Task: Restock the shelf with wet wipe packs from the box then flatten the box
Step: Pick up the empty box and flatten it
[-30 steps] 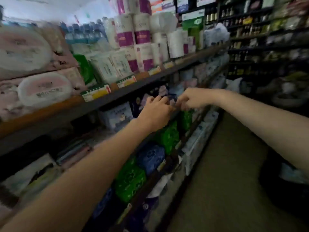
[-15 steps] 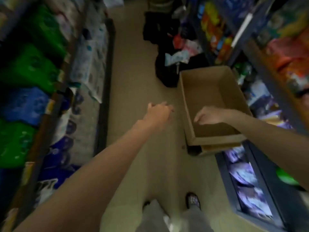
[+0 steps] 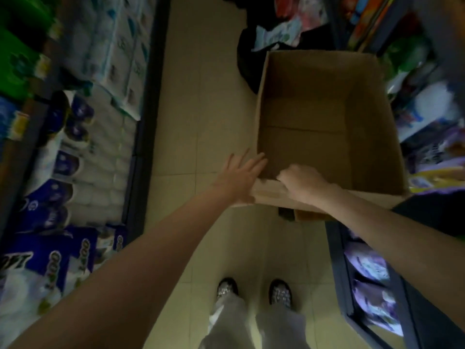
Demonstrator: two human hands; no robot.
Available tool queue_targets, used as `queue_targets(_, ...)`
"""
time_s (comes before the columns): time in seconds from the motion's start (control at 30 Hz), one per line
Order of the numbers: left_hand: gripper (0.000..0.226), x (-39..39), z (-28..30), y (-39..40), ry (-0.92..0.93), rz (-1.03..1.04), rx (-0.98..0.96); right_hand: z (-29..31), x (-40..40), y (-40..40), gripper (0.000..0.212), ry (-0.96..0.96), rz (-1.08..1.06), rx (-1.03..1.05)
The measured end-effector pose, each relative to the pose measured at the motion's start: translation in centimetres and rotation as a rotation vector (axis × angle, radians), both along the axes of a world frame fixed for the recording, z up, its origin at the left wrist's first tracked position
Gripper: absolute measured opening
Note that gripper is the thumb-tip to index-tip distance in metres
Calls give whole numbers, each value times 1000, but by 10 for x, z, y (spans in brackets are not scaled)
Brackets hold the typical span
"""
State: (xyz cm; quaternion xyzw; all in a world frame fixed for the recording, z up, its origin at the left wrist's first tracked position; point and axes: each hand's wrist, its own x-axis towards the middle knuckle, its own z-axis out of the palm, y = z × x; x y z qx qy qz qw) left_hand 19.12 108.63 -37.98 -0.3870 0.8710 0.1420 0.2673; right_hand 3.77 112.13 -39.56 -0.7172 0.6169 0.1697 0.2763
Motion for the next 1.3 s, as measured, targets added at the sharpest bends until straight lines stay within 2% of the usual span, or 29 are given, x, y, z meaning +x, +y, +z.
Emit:
queue_targets(0.1, 76, 7, 50, -42, 82, 86, -114, 82, 18, -61, 19, -41, 12, -53)
queue_targets(0.2, 64, 27, 117, -103, 122, 102, -216, 151, 30, -128, 17, -79, 72, -21)
queue_targets(0.3, 59, 50, 183, -166, 201, 147, -93, 220, 49, -192, 27, -131, 74, 115)
queue_targets(0.37, 47, 68, 215, -208, 268, 215, 71, 256, 66, -236, 21, -87, 66, 200)
queue_targets(0.43, 46, 85, 242, -257, 286, 224, 150, 278, 78, -286, 19, -31, 89, 221)
queue_targets(0.5, 43, 99, 269, -306, 320, 255, 183, 299, 87, -334, 20, -61, 63, 240)
queue_targets(0.57, 29, 107, 296, -352, 414, 322, 174, 323, 91, -377, 16, -133, 21, 199)
queue_targets(0.67, 24, 104, 328, -417, 586, 406, 118, 358, 86, -431, 29, -252, -80, 111)
queue_targets(0.73, 27, 95, 341, -461, 633, 409, 73, 371, 81, -468, 29, -299, -142, 8)
queue_targets(0.8, 28, 88, 341, -506, 618, 372, 39, 375, 74, -509, 27, -253, -146, -175)
queue_targets(0.87, 29, 84, 334, -555, 574, 319, 3, 370, 60, -553, 29, -220, -149, -252)
queue_targets(0.93, 31, 81, 328, -613, 540, 275, -41, 361, 45, -604, 36, -230, -165, -170)
queue_targets(1.0, 34, 75, 322, -674, 507, 266, -86, 350, 37, -660, 51, -224, -185, -71)
queue_targets(1.1, 38, 68, 326, -771, 427, 238, -163, 338, 29, -761, 71, -197, -117, -69)
queue_targets(1.17, 35, 67, 333, -834, 417, 249, -162, 338, 30, -828, 70, -188, -39, -47)
queue_targets(1.3, 37, 70, 348, -944, 366, 243, -95, 347, 31, -956, 49, -150, 24, -91)
